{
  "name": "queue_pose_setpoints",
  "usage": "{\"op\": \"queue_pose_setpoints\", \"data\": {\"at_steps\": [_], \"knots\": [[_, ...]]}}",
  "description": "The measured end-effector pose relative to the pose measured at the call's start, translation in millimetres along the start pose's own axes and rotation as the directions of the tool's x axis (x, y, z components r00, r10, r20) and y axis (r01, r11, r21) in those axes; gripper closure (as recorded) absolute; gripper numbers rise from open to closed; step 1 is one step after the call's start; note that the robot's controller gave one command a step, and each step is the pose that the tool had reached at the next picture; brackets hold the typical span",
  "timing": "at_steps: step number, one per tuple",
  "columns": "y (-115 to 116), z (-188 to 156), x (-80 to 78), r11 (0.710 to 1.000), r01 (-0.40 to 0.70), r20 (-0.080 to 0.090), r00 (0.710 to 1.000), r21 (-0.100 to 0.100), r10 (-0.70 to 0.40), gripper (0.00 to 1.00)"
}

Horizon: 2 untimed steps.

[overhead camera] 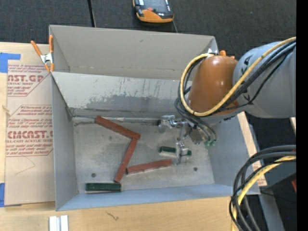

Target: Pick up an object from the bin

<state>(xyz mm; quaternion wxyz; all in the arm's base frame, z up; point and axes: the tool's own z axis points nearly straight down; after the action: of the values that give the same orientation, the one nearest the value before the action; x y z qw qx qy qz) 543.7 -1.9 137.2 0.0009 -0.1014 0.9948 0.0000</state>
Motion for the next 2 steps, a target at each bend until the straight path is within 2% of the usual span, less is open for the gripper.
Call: {"op": "queue_pose_setpoints", "data": {"at_steps": [1, 2], "knots": [[17, 69, 5.1, 1.0, -0.024, -0.001, 1.0, -0.001, 0.024, 0.0], [42, 67, 17.2, 0.993, 0.116, -0.002, 0.993, -0.002, -0.116, 1.0]]}}
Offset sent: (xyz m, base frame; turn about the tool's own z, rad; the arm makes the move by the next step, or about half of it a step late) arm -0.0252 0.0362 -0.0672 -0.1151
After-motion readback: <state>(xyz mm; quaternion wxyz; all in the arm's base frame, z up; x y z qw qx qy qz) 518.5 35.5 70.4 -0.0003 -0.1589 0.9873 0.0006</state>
